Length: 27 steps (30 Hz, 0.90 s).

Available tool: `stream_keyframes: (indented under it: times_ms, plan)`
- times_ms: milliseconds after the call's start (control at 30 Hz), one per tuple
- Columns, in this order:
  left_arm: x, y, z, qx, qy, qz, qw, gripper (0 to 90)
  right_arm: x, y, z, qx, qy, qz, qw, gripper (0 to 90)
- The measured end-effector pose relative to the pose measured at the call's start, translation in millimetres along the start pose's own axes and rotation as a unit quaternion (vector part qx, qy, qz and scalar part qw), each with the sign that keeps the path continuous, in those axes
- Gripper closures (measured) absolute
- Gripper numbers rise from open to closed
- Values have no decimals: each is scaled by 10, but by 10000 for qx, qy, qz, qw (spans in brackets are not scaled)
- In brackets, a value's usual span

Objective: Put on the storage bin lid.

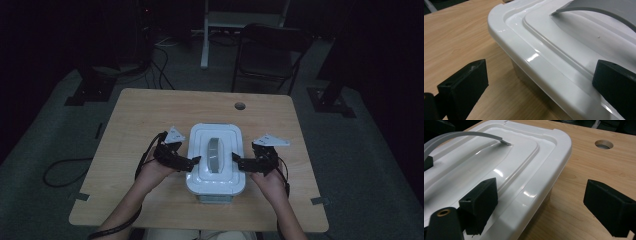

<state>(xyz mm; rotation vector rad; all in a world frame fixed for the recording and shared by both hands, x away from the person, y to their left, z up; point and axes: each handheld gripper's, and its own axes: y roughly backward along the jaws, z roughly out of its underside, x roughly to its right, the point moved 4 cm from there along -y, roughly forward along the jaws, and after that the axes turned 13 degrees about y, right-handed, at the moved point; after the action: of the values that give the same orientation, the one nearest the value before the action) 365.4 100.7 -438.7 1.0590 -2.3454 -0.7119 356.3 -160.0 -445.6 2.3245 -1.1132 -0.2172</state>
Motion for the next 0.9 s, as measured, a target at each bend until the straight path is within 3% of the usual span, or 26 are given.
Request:
stream_keyframes:
  times_ms: [100,200,267,433,500,567,733,833,900]
  plan:
    - [-6,8,2,76,-19,17,10000,10,8,-1,-8,-41,-95,-56,9999,120]
    - [-19,34,-4,136,81,65,9999,10,42,4,-1,17,-375,-386,9985,110]
    - [-21,50,-12,144,61,134,9998,10,46,19,-16,66,-418,-434,9982,110]
    - [-13,121,-70,176,-71,216,9996,9,72,78,-81,251,-336,-256,9988,110]
    - [-20,176,-111,266,-39,283,9992,9,94,102,-99,271,-368,-288,9985,110]
    - [-35,217,-135,337,-76,216,9992,9,119,136,-111,310,-346,-158,9988,110]
    - [-111,253,-129,339,-18,193,9992,9,173,180,-108,326,-301,10,9990,110]
    - [-159,290,-110,486,83,294,9984,9,203,202,-98,371,-263,152,9988,110]
    - [-209,338,-103,544,87,216,9982,9,227,218,-90,385,-266,235,9986,110]
